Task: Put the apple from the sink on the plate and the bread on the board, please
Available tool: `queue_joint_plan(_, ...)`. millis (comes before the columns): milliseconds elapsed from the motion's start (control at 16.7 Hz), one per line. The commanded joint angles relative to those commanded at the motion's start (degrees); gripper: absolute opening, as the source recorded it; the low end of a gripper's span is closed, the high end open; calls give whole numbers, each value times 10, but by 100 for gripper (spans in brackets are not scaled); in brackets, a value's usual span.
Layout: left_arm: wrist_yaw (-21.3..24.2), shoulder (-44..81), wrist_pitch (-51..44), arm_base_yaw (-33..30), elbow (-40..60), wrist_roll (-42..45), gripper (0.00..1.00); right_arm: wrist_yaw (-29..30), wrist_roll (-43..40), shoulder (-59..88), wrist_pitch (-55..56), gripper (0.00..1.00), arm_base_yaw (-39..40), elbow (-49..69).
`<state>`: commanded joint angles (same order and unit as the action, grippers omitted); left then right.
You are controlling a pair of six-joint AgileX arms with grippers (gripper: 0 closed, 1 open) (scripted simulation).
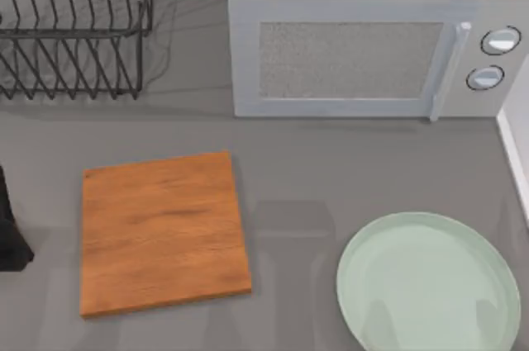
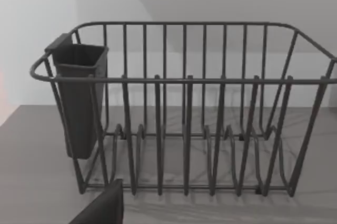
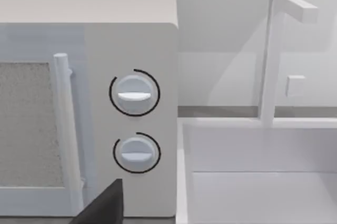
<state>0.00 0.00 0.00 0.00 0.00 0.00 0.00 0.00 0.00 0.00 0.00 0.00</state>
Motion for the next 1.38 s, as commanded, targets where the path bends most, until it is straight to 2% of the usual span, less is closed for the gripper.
queue_joint_plan(1020,0,0,0,0,0,0,100,0,-1,6,-4,100,-1,5)
queue_joint_plan(1380,0,0,0,0,0,0,100,0,-36,168,-97,100,-37,141)
